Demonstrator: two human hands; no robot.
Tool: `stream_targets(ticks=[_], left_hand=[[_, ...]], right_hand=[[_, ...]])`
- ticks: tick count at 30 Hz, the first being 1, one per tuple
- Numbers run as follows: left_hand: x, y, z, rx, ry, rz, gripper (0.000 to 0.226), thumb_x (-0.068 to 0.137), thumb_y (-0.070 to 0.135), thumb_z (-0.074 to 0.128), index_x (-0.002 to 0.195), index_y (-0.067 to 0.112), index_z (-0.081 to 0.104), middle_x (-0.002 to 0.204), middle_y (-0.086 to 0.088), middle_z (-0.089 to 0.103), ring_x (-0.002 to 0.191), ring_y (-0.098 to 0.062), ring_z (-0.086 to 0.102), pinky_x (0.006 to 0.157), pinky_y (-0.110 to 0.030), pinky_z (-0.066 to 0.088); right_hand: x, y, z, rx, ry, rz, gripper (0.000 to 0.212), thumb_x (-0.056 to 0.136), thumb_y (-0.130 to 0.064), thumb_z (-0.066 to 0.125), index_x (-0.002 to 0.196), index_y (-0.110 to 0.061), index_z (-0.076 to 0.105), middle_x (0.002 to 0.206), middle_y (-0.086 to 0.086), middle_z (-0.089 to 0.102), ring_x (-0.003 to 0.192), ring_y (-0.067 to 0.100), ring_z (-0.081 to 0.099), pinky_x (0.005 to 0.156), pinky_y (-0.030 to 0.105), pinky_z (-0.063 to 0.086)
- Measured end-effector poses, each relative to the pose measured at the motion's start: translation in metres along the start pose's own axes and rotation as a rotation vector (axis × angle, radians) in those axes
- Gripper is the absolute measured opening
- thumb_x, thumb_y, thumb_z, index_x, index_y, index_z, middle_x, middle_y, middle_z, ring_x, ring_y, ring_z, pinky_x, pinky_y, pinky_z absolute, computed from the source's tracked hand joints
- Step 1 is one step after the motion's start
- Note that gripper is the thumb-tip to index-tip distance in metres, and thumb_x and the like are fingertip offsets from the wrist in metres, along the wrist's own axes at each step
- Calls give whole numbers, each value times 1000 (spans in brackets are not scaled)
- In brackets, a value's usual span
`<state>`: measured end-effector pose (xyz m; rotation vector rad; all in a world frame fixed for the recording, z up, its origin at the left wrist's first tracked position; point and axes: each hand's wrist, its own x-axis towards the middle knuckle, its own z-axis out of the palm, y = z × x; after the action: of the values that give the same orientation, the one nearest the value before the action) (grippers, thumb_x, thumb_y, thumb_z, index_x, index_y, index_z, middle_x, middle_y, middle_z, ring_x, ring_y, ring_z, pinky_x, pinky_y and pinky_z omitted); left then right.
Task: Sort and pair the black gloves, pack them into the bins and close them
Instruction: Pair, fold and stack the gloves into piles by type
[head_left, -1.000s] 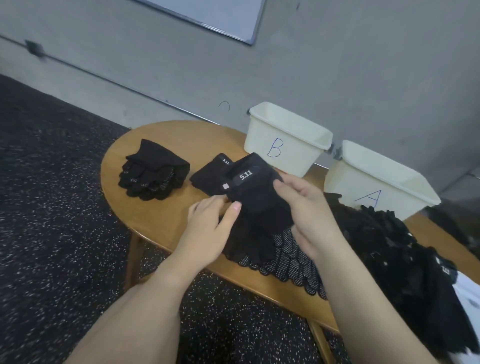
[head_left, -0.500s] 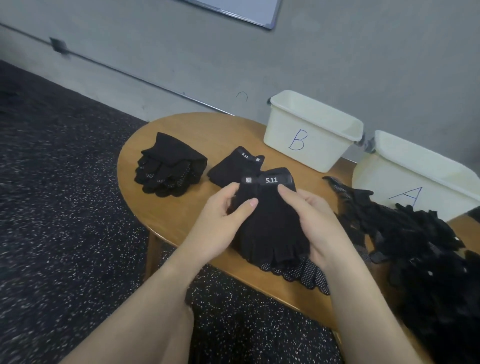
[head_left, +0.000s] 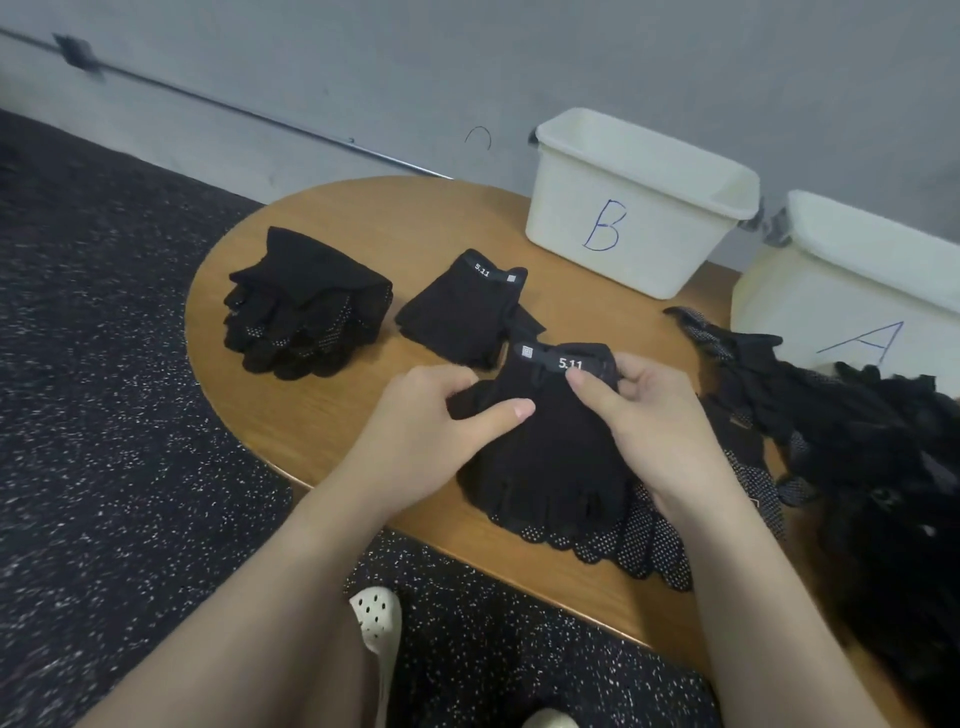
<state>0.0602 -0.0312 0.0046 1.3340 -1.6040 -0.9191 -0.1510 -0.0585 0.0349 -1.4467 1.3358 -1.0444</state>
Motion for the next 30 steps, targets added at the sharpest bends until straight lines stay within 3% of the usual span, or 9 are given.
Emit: stream_targets(ticks=[1,3,7,14,17,22,27,30], left_hand=[[0,1,0,23,13,1,37,90,49,72,58,37,62,59,18,58,62,-2,56,58,-15,38],[0,2,0,68,41,-11,42,93,51,67,55,38,56,60,20,54,63,-2,51,60,-15,36],[-3,0,0,134,25,-89,52,99,55,54,65,16,47,62,8,45,65,-14,45,68,-38,39],[-8,1,-1,119,53,-84,49,107,42,48,62,26,39,49,16,41,52,-4,40,54,-19,31],[-9,3,-1,103,90,-46,50,109,37,45,61,28,38,50,17,41,52,-3,41,54,-16,33],[-11,4,0,187,105,-42,51,108,33,48,59,27,36,56,11,41,56,-8,40,58,-25,30],[-11,5,-1,267,99,-88,53,106,30,51,57,21,34,63,4,40,62,-16,39,66,-35,28],[-10,2,-1,317,91,-137,51,105,32,53,58,19,39,62,4,42,62,-18,41,72,-35,30]], right_hand=[[0,1,1,-12,15,4,8,98,-23,71,101,-24,78,91,-2,80,85,17,78,74,36,65],[2,3,2,-99,42,0,6,97,-25,71,95,-25,77,86,-4,80,81,15,77,74,39,65],[6,8,0,-206,106,0,8,95,-28,73,91,-22,76,83,-2,79,80,18,77,77,50,63],[7,14,-2,-157,104,73,8,94,-26,74,93,-19,75,84,-3,80,78,15,77,75,41,65],[6,14,-3,-121,110,86,8,94,-26,75,94,-18,75,84,-1,80,78,17,78,72,37,64],[4,13,-3,-179,110,87,9,94,-28,75,91,-20,74,79,-4,79,74,14,77,73,39,64],[3,14,-1,-457,203,-12,13,92,-38,75,86,-27,69,67,-7,73,66,1,69,62,29,58],[0,14,2,-569,226,-44,16,92,-40,75,92,-26,68,65,-12,66,74,6,65,72,35,56]])
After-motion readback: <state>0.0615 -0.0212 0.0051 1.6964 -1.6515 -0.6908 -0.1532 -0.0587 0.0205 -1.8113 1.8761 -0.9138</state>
